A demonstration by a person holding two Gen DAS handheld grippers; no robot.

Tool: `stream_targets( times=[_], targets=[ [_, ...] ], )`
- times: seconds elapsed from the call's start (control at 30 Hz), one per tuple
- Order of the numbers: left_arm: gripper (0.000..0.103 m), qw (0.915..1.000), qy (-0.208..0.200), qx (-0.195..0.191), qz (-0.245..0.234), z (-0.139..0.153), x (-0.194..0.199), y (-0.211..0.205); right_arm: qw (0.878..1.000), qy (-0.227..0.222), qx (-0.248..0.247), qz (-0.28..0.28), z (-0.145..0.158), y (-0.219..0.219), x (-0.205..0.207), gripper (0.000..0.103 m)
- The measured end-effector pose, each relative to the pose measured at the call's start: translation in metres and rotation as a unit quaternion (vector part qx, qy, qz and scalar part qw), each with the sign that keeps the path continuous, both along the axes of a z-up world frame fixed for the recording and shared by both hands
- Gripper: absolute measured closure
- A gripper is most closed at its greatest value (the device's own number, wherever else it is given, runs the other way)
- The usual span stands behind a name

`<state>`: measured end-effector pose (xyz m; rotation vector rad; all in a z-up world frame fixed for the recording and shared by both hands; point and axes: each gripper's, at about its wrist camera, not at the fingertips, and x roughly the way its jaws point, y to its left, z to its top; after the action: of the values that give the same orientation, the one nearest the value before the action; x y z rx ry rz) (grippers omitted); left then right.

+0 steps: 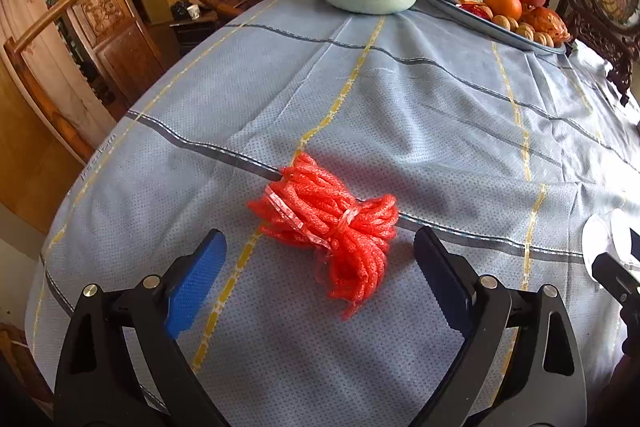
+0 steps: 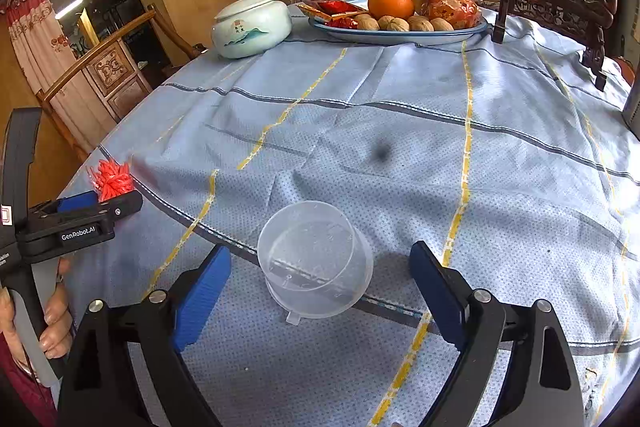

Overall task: Collect trash
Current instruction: 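Grasp the red string with the left tool while the right tool grasps the clear bowl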

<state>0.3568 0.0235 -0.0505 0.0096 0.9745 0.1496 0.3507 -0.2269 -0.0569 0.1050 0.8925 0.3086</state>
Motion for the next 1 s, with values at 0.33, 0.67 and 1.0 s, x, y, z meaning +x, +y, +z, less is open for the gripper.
stream_targets(
  times=[0.33,0.67,1.0],
  targets=[
    [0.013,0.9992,-0.006,0.038,-0.012,-0.001,-0.001,-0.013,1.0,0.0,-0.004,0.002,0.0,0.001,-0.001,0.011],
    [0.039,0.9971,-0.018,0.055,-0.05,0.001,-0.007,-0.028,1.0,0.0,-0.004,0.002,0.0,0.002,-0.001,0.011],
    [0.053,0.9965,-0.018,0.044,-0.068,0.002,-0.009,-0.032,1.0,0.0,-0.004,0.002,0.0,0.001,-0.001,0.011]
  ],
)
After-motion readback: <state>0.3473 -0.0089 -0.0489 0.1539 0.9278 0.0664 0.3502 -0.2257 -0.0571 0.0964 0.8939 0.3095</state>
